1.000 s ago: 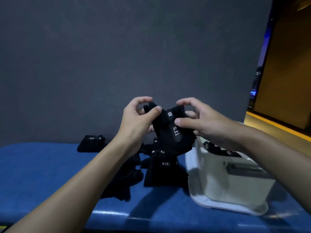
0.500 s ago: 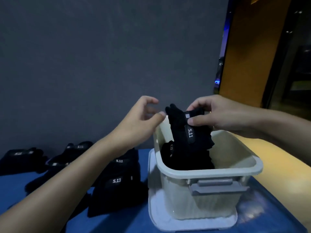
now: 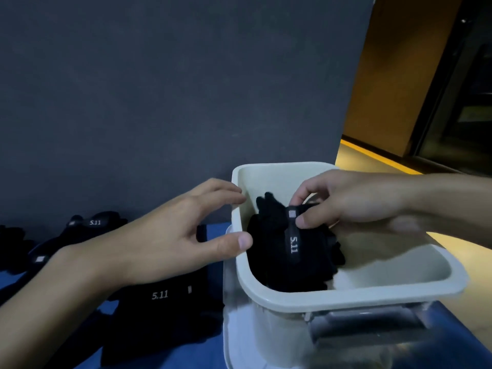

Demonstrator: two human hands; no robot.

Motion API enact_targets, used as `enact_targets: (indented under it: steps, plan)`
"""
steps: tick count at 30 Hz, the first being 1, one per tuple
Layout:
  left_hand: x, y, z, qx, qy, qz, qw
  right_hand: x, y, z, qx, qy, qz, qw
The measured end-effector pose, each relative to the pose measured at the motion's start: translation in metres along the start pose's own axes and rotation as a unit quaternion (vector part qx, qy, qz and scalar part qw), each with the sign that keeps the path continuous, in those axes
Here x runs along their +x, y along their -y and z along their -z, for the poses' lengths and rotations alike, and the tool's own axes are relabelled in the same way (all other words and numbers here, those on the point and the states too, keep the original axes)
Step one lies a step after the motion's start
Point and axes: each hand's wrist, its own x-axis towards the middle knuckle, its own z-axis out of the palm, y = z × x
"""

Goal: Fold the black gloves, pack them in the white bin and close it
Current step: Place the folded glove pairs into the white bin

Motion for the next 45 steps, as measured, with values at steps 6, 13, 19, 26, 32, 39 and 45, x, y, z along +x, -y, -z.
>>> enact_targets:
  steps: [6,13,19,26,32,39,45]
  plan:
    - [0.0,-0.004,0.002,0.022,0.006,-0.004,1.0,0.014,-0.015,-0.03,0.033,0.096,-0.058,0.993]
    - [-0.003,-0.005,0.007,0.019,0.037,-0.01,0.999,0.023,-0.033,-0.043,-0.167,0.088,0.005,0.982]
    - [-0.002,-0.006,0.009,0.016,0.042,-0.008,0.999,0.019,-0.021,-0.035,-0.432,0.102,0.076,0.893]
    - [-0.001,-0.003,0.007,0.004,0.045,-0.01,0.999,0.03,-0.012,-0.019,-0.4,0.012,0.121,0.909]
    - [-0.001,0.0,0.006,-0.001,0.036,-0.012,0.999,0.034,-0.023,-0.03,-0.428,0.03,0.118,0.895]
    - [-0.001,-0.002,0.004,-0.013,0.03,-0.002,0.999,0.023,-0.005,-0.02,-0.375,-0.012,0.148,0.915]
    - [-0.026,0.002,0.03,-0.022,-0.065,0.084,0.994,0.003,0.043,-0.021,-0.346,-0.099,0.215,0.908]
